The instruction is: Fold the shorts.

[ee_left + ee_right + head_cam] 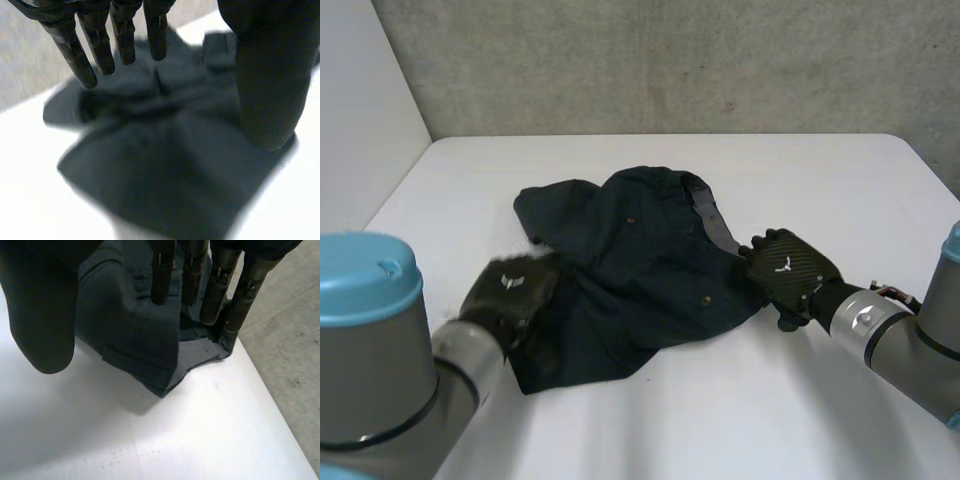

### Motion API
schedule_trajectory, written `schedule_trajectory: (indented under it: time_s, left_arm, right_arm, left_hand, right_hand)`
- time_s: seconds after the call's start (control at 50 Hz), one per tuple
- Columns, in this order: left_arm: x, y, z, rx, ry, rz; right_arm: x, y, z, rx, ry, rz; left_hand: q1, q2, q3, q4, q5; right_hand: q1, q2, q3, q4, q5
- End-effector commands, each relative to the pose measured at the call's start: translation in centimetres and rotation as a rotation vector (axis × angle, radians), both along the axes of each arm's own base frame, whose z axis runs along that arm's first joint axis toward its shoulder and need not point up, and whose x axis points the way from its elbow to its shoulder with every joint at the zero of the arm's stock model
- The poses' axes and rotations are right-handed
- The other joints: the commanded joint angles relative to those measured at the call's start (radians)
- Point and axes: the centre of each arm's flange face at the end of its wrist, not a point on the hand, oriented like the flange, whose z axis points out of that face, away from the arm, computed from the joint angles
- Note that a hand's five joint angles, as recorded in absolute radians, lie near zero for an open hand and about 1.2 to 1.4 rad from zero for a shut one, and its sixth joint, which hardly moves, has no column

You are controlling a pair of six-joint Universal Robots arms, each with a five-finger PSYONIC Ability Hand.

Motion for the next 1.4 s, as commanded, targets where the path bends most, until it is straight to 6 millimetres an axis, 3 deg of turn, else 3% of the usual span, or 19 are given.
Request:
schedule_trajectory:
  time_s: [0.02, 0.08, 0.12, 0.16, 0.34, 0.58, 0.74, 0.78, 0.86, 0.96, 1.04, 1.22, 1.32, 1.34, 1.4]
  left_arm:
    - [0.9, 1.1, -2.0, 0.083, -0.056, 0.014]
    - [0.9, 0.9, -2.5, 0.091, -0.063, 0.02]
    - [0.9, 0.6, -3.2, 0.094, -0.075, 0.033]
    - [0.8, 0.3, -3.6, 0.09, -0.079, 0.042]
    - [0.3, -0.9, -5.9, 0.089, -0.104, 0.068]
    - [-0.1, -1.7, -6.7, 0.058, -0.094, 0.07]
    - [-0.5, -2.1, -5.9, 0.017, -0.067, 0.064]
    - [-0.5, -2.2, -5.0, -0.006, -0.052, 0.066]
    - [-0.6, -2.4, -1.5, -0.102, 0.003, 0.068]
    - [-0.4, -2.0, 4.2, -0.269, 0.036, 0.041]
    - [-0.1, -1.4, 7.6, -0.379, 0.04, 0.024]
    - [0.6, 0.3, 12.7, -0.476, 0.086, 0.021]
    - [1.1, 2.3, 16.2, -0.53, 0.132, 0.006]
    - [1.4, 3.4, 17.9, -0.564, 0.163, -0.005]
    - [1.9, 4.7, 20.6, -0.631, 0.212, -0.009]
  right_arm:
    - [0.5, -0.8, -1.2, -0.017, 0.0, 0.043]
    - [0.5, -1.1, -1.4, -0.032, -0.003, 0.043]
    - [0.7, -1.2, -1.4, -0.05, -0.008, 0.047]
    - [0.8, -1.2, -1.5, -0.053, -0.013, 0.05]
    - [0.7, -2.0, -1.3, -0.039, -0.036, -0.021]
    - [0.1, -3.0, -0.8, 0.014, -0.098, -0.141]
    - [0.0, -2.7, -0.5, 0.05, -0.098, -0.159]
    - [0.0, -2.6, -0.1, 0.055, -0.097, -0.164]
    - [-0.1, -2.1, 1.5, 0.073, -0.103, -0.178]
    - [-0.1, -0.9, 3.8, 0.136, -0.135, -0.187]
    - [0.0, 0.1, 6.0, 0.148, -0.169, -0.189]
    - [-0.7, 1.9, 11.1, 0.187, -0.272, -0.217]
    - [-1.7, 4.7, 16.8, 0.116, -0.308, -0.216]
    - [-2.1, 5.6, 19.1, 0.068, -0.329, -0.217]
    - [-2.8, 6.6, 22.4, 0.0, -0.375, -0.225]
  left_hand:
    - [0.064, 0.065, 0.066, 0.061, 0.063]
    - [0.064, 0.065, 0.066, 0.061, 0.063]
    - [0.07, 0.071, 0.072, 0.067, 0.069]
    - [0.093, 0.094, 0.096, 0.091, 0.092]
    - [0.251, 0.252, 0.254, 0.249, 0.25]
    - [0.466, 0.467, 0.468, 0.463, 0.465]
    - [1.073, 1.074, 1.076, 1.071, 1.072]
    - [1.073, 1.074, 1.076, 1.071, 1.072]
    - [1.073, 1.074, 1.076, 1.071, 1.072]
    - [1.073, 1.074, 1.076, 1.071, 1.072]
    - [1.073, 1.074, 1.076, 1.071, 1.072]
    - [1.073, 1.074, 1.076, 1.071, 1.072]
    - [1.073, 1.074, 1.076, 1.071, 1.072]
    - [1.073, 1.074, 1.076, 1.071, 1.072]
    - [1.073, 1.074, 1.076, 1.071, 1.072]
  right_hand:
    - [0.354, 0.318, 0.293, 0.291, 0.307]
    - [0.539, 0.503, 0.478, 0.476, 0.492]
    - [0.882, 0.846, 0.821, 0.819, 0.835]
    - [1.02, 0.984, 0.959, 0.957, 0.973]
    - [1.02, 0.984, 0.959, 0.957, 0.973]
    - [1.02, 0.984, 0.959, 0.957, 0.973]
    - [1.02, 0.984, 0.959, 0.957, 0.973]
    - [1.02, 0.984, 0.959, 0.957, 0.973]
    - [1.02, 0.984, 0.959, 0.957, 0.973]
    - [1.02, 0.984, 0.959, 0.957, 0.973]
    - [1.02, 0.984, 0.959, 0.957, 0.973]
    - [1.02, 0.984, 0.959, 0.957, 0.973]
    - [1.02, 0.984, 0.959, 0.957, 0.973]
    - [1.02, 0.984, 0.959, 0.957, 0.973]
    - [1.02, 0.984, 0.959, 0.957, 0.973]
